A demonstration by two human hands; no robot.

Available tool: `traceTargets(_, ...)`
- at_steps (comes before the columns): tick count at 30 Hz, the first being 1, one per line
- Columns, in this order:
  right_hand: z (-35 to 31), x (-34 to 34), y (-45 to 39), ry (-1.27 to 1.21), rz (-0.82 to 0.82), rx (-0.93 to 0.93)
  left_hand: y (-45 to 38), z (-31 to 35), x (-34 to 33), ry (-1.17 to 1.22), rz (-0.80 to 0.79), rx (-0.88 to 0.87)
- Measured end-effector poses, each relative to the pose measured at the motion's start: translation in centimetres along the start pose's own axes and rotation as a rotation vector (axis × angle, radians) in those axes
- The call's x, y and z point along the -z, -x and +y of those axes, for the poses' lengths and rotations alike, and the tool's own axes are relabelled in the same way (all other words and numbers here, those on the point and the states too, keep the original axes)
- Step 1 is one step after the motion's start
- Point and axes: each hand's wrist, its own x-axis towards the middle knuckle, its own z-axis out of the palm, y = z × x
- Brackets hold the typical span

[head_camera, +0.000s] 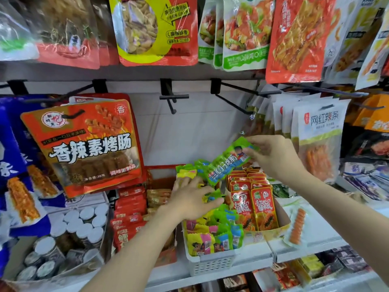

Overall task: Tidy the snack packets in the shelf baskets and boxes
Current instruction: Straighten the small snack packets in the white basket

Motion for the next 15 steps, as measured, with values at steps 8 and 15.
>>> traceTargets(8,-0.7,-4.3,-0.5,0.161,-0.241,0.065,1.9,-1.5,-1.5,0.145,0.101,-0.037)
traceTargets(15,-2.3,-9.8,-1.8,0.144,-0.312,-0.042,1.7,-1.6,-1.9,0.189,0.151,-0.06)
